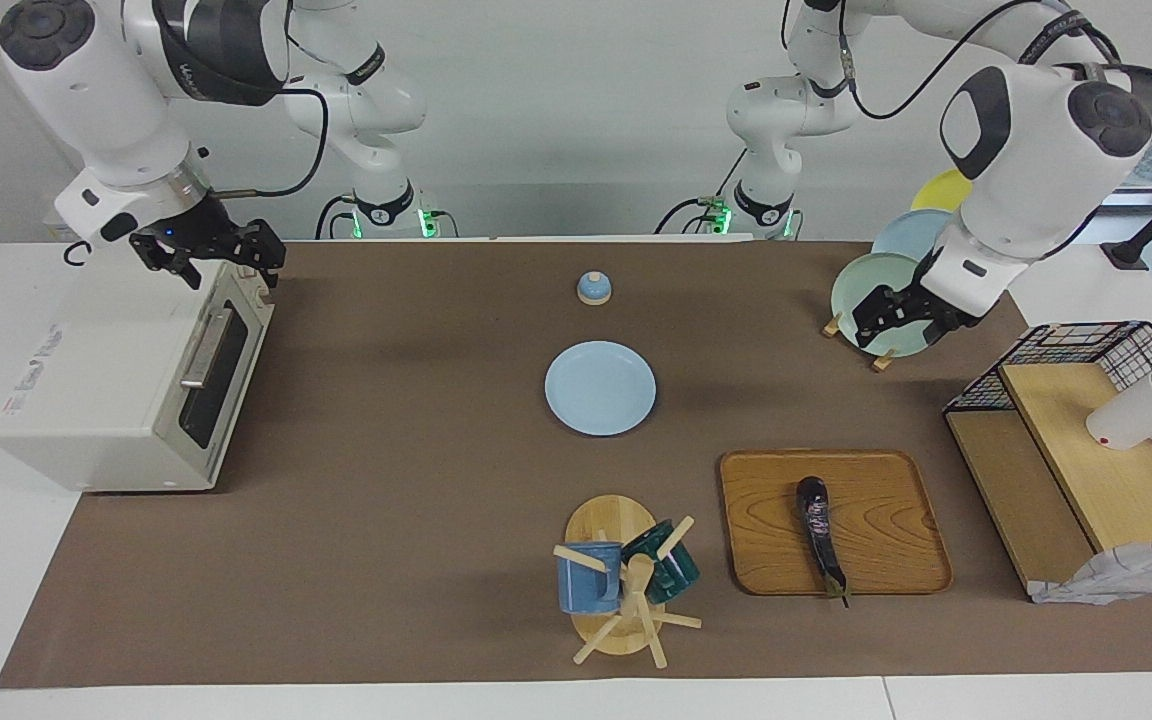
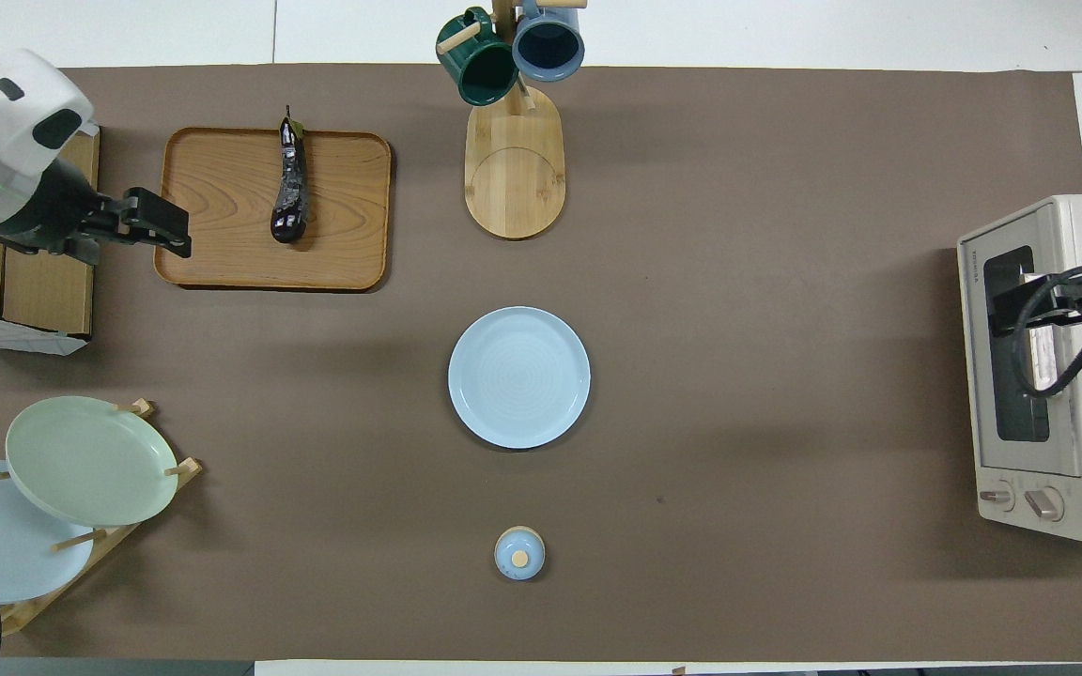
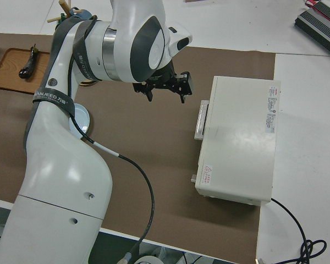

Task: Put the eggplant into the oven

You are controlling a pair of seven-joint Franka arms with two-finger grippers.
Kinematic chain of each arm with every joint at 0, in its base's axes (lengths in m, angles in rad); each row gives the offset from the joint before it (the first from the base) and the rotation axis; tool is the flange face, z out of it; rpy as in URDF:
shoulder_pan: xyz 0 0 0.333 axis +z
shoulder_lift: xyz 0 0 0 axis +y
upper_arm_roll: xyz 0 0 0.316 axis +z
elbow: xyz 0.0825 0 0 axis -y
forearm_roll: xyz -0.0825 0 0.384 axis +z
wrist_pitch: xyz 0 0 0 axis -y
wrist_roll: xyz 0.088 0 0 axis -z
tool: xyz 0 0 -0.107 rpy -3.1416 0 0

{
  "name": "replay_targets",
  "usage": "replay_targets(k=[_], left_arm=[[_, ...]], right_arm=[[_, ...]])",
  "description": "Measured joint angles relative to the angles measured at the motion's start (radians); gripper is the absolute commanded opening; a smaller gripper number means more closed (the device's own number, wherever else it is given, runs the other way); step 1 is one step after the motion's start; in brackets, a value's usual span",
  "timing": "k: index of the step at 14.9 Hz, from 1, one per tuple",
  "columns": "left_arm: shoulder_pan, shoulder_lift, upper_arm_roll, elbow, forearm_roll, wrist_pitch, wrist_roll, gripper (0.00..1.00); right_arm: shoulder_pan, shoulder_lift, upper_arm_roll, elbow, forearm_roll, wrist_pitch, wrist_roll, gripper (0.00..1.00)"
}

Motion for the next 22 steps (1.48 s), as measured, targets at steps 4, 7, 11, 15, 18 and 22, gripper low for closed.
replay_targets(k=[4, 7, 11, 15, 18, 22], left_arm=[[-0.019, 0.091, -0.001, 0.015, 0.0, 0.086, 0.0, 1.0], [-0.029, 0.152, -0.001, 0.017, 0.003, 0.153, 0.013, 1.0], [-0.067, 0.263, -0.001, 0.02, 0.017, 0.271, 0.016, 1.0], [-0.083, 0.37, 0.0, 0.034, 0.075, 0.41, 0.017, 1.0], [-0.083, 0.393, 0.001, 0.038, 0.096, 0.462, 0.031, 1.0], [-0.087, 0.403, 0.0, 0.013, 0.114, 0.514, 0.035, 1.0]], right_arm=[[0.0, 0.0, 0.0, 0.0, 0.0, 0.0, 0.0, 1.0], [0.0, 0.0, 0.0, 0.0, 0.0, 0.0, 0.0, 1.0], [0.0, 0.0, 0.0, 0.0, 0.0, 0.0, 0.0, 1.0], [0.001, 0.0, 0.0, 0.0, 0.0, 0.0, 0.0, 1.0], [0.009, -0.007, 0.001, -0.002, 0.0, 0.002, -0.01, 0.65], [0.016, -0.013, 0.002, -0.036, 0.0, 0.101, -0.018, 0.0]])
